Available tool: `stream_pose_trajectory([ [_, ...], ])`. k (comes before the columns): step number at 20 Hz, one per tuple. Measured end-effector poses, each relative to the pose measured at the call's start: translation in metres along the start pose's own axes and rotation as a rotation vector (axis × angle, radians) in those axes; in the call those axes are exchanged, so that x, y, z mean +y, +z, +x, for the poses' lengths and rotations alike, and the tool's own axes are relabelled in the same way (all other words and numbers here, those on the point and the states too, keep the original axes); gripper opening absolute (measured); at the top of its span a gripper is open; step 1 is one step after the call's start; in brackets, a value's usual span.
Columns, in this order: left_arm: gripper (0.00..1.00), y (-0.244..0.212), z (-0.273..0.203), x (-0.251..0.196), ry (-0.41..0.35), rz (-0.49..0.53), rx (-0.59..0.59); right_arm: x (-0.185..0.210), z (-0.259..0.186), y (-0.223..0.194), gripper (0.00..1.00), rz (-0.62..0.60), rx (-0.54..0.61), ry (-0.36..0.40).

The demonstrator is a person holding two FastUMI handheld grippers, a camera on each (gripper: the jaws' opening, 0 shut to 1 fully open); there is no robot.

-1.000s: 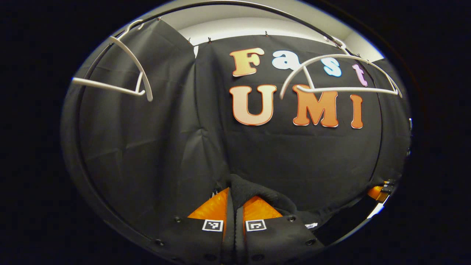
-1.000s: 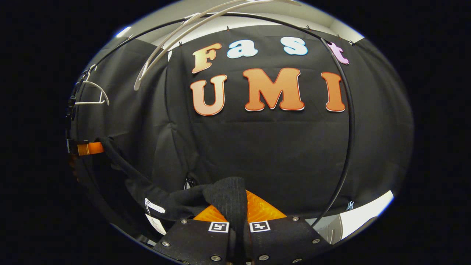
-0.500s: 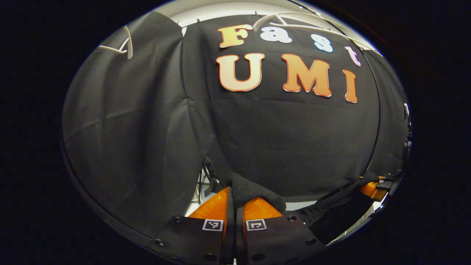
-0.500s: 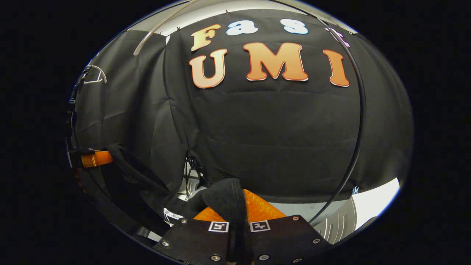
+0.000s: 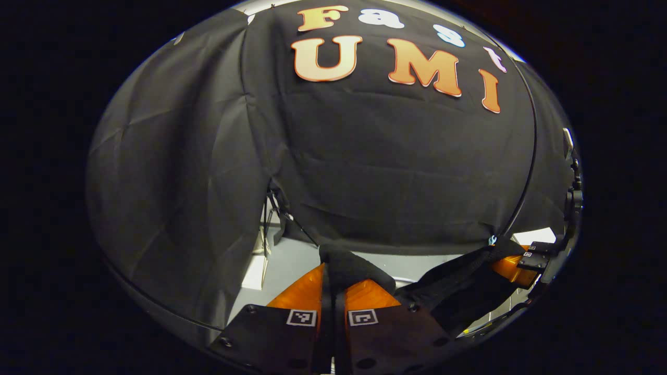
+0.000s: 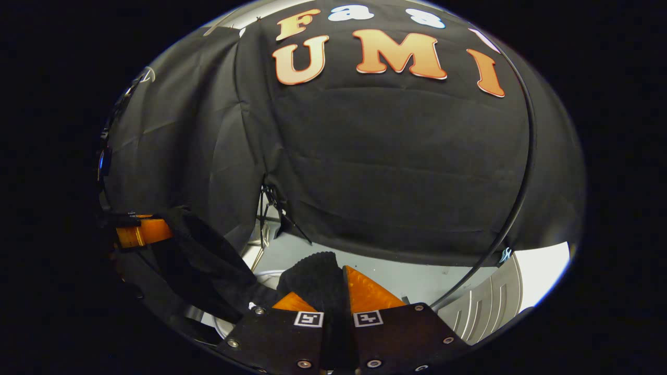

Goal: Grasp the clothes on the hanger with both hands and then place them into the laundry hamper below.

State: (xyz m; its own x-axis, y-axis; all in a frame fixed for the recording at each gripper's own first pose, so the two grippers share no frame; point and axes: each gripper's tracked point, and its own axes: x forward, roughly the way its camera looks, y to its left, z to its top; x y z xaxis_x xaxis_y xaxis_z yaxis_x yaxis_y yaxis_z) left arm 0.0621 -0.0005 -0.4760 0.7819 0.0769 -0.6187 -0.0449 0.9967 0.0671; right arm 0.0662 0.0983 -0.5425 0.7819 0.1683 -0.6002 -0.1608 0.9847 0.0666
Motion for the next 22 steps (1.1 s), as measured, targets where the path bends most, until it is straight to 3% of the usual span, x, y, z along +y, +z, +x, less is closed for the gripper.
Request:
stream_pose_trajectory([
  [10,0.06,-0.12,0.052,-0.012,-0.026,-0.037,0.239,0.008,0.033,-0.115,0.11,0.048,0.235,0.005],
  [13,0.11,-0.145,0.058,-0.012,-0.029,-0.058,0.29,0.013,0.043,-0.146,0.12,0.07,0.303,-0.002],
  [14,0.08,-0.153,0.059,-0.013,-0.032,-0.059,0.307,0.013,0.044,-0.153,0.04,0.069,0.32,-0.012],
  [15,0.13,-0.158,0.059,-0.014,-0.036,-0.056,0.318,0.011,0.041,-0.158,0.23,0.066,0.336,-0.02],
  [16,0.13,-0.161,0.06,-0.017,-0.042,-0.05,0.323,0.012,0.039,-0.164,0.14,0.065,0.352,-0.019],
  [19,0.18,-0.171,0.064,-0.025,-0.056,-0.043,0.356,0.012,0.038,-0.178,0.15,0.068,0.387,-0.016],
  [20,0.29,-0.173,0.063,-0.027,-0.061,-0.043,0.364,0.011,0.037,-0.182,0.16,0.064,0.395,-0.019],
  [22,0.28,-0.179,0.063,-0.026,-0.066,-0.039,0.373,0.006,0.035,-0.185,0.18,0.06,0.403,-0.031],
])
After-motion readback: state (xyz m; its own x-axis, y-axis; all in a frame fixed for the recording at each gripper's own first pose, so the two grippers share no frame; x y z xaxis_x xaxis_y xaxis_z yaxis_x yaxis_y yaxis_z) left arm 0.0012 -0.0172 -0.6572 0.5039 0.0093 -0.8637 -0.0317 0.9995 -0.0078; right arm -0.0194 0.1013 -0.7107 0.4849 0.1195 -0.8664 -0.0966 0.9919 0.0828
